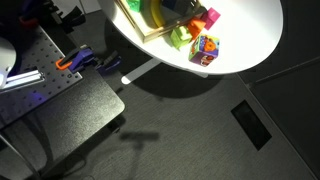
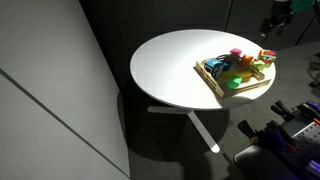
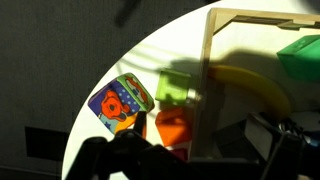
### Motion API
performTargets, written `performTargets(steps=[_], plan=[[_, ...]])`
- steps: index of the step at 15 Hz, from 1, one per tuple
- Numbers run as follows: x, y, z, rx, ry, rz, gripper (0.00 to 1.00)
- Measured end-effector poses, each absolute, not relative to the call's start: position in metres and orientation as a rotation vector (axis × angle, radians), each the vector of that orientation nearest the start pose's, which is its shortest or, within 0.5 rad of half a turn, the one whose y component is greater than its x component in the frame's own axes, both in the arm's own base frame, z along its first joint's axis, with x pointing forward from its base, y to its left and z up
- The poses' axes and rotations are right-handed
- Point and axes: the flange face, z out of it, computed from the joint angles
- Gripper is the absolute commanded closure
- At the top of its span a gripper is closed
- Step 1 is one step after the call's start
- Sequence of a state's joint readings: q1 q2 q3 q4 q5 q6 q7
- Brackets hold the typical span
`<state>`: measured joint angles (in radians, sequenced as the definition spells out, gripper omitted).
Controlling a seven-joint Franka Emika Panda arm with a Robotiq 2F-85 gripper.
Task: Put the yellow block in the box.
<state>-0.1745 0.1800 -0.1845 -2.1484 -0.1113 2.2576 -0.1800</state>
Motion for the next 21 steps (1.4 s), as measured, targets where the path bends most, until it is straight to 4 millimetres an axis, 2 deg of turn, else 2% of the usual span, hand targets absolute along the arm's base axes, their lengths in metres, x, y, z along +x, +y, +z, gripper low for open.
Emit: performTargets(steps=[9,15,21], plan=[[0.518,-0.195,0.310,-3.226,0.164,0.168,0.00],[0.514,-0.203,0.282,-3.217,0.188,0.239,0.00],[0.514,-0.221,0.256,-3.204,0.297,0.186,0.00]])
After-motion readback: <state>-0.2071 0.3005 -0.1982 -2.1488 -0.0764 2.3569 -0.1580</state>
